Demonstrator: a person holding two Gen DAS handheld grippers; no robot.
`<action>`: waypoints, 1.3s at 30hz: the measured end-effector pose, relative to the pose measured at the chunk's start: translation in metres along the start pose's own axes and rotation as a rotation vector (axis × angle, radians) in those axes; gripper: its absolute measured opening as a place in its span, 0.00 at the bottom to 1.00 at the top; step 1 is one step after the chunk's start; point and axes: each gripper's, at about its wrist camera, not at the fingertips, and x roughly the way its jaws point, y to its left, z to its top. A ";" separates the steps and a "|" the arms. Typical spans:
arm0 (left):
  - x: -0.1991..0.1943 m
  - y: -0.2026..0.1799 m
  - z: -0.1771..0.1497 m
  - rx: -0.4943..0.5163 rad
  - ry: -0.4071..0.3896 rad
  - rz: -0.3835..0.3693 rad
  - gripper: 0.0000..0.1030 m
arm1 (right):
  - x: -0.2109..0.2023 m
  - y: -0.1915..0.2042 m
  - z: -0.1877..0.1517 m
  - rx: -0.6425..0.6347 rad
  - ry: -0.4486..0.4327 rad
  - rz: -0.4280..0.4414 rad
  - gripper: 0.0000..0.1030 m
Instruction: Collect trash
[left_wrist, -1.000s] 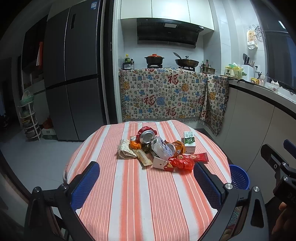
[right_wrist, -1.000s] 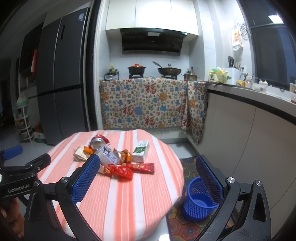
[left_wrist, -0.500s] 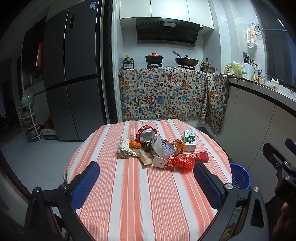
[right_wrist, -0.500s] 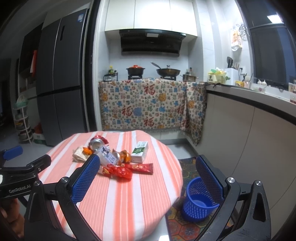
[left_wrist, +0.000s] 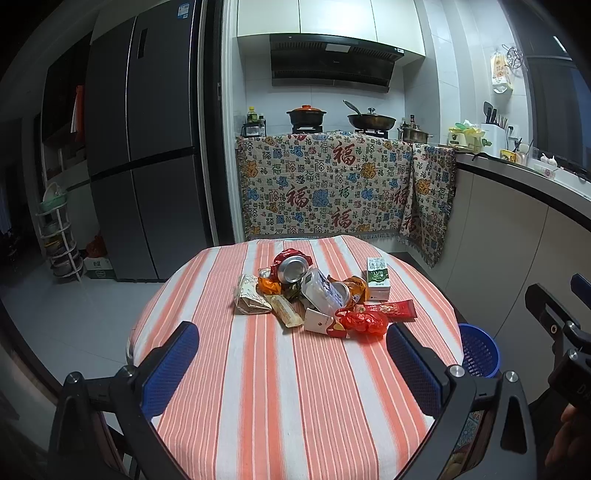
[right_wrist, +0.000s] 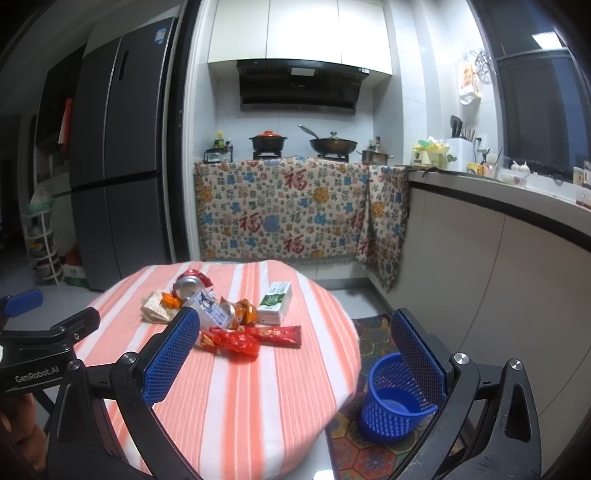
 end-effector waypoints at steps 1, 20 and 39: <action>0.000 0.000 0.000 0.000 0.000 0.000 1.00 | 0.000 0.000 0.000 0.000 0.000 0.000 1.00; 0.003 0.009 -0.003 -0.024 0.001 0.004 1.00 | 0.000 0.001 0.000 0.004 -0.011 0.011 1.00; 0.110 0.036 -0.051 -0.024 0.190 -0.036 1.00 | 0.059 -0.001 -0.044 0.004 0.109 0.051 1.00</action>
